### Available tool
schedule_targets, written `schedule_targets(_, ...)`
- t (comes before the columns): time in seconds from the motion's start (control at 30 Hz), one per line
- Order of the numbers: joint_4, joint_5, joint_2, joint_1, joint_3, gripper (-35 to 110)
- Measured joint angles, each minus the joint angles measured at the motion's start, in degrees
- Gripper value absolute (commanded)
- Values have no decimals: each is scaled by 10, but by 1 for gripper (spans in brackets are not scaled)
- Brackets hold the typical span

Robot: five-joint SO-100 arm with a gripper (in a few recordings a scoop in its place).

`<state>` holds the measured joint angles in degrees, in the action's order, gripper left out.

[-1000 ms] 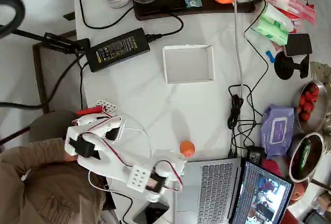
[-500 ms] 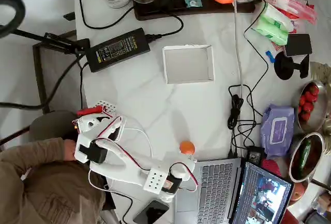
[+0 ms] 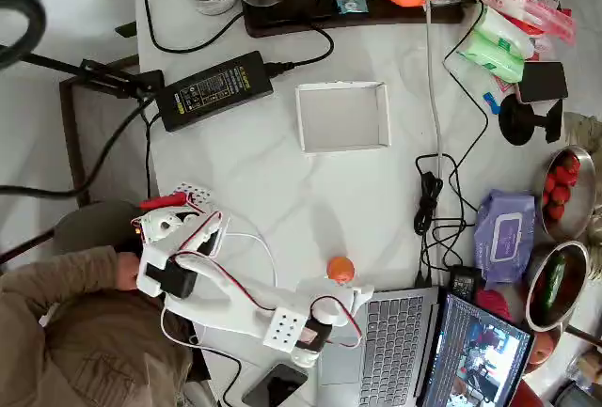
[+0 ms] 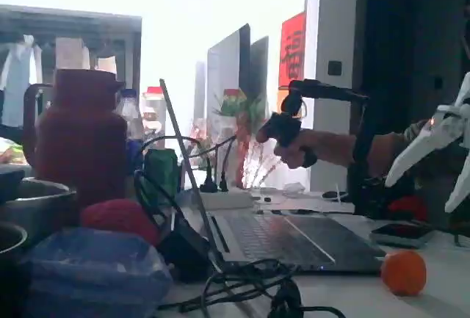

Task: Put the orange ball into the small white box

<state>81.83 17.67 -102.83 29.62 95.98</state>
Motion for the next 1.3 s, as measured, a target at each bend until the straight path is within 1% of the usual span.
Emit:
schedule_targets(0.1,-4,2,20,11,-1,34)
schedule_targets(0.2,-5,0,60,47,-3,35)
schedule_targets(0.33,-5,44,97,71,-5,35)
schedule_targets(0.4,-6,59,100,64,-5,34)
schedule_targets(0.53,-46,61,106,69,-5,34)
schedule_targets(0.73,-76,61,192,69,-5,34)
schedule_targets(0.9,-115,55,212,62,-6,34)
schedule_targets(1.3,-115,61,213,58,-6,34)
